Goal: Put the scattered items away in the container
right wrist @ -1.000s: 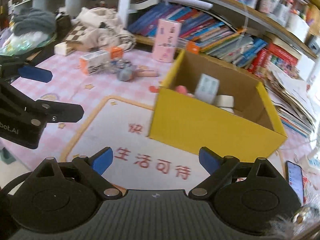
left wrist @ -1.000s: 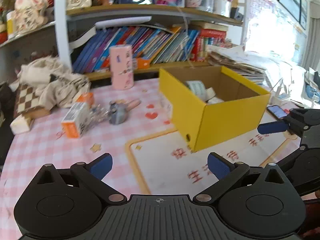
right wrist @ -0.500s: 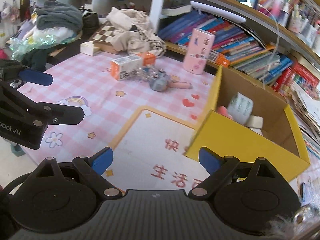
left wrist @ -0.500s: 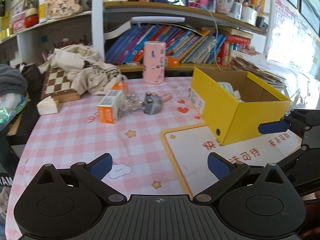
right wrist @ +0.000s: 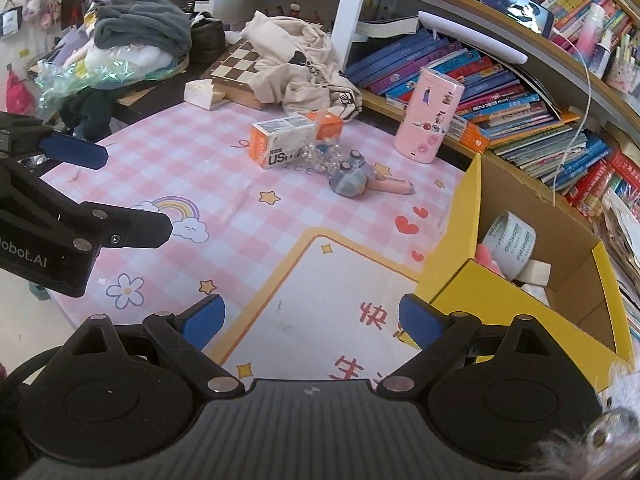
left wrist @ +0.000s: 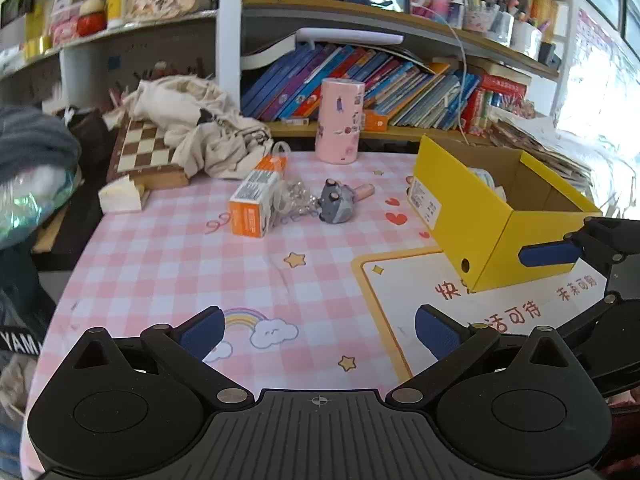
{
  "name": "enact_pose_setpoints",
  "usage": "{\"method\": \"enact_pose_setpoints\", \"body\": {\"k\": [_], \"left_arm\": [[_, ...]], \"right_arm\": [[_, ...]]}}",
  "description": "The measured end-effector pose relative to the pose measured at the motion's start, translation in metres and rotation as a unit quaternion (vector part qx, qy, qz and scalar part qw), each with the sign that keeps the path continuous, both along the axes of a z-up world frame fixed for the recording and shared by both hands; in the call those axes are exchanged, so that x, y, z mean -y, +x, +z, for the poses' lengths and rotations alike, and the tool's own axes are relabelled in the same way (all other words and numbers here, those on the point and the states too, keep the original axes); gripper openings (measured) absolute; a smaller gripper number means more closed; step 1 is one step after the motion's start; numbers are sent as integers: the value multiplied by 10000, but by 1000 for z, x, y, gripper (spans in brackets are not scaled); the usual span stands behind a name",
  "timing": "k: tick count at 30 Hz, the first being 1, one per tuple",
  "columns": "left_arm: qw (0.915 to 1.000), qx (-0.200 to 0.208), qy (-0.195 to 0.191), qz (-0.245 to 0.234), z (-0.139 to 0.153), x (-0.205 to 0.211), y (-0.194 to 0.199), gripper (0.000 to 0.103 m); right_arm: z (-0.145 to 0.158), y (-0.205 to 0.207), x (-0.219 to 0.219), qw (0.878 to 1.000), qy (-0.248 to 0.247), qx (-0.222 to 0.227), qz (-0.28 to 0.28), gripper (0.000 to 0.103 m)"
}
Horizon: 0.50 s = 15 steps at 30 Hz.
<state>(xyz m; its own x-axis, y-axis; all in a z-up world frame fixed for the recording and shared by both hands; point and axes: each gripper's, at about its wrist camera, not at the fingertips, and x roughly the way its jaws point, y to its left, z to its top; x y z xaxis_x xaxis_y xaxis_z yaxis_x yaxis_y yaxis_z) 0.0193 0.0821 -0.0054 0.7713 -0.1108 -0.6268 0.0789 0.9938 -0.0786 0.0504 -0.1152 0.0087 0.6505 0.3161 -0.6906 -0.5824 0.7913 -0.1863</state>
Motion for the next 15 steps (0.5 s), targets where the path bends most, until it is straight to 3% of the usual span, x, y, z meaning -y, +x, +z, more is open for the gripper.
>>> {"method": "enact_pose_setpoints", "body": {"k": [5,15], "left_arm": [[9977,-165,-544,-366,-8,-7,1,103],[9959,-355,-653,-518,-16,-7,1,103]], "right_arm": [[-1,1,-2,10000,12,-27,-19,96],[-4,4,-10,9999,-7,-85,112,96]]}}
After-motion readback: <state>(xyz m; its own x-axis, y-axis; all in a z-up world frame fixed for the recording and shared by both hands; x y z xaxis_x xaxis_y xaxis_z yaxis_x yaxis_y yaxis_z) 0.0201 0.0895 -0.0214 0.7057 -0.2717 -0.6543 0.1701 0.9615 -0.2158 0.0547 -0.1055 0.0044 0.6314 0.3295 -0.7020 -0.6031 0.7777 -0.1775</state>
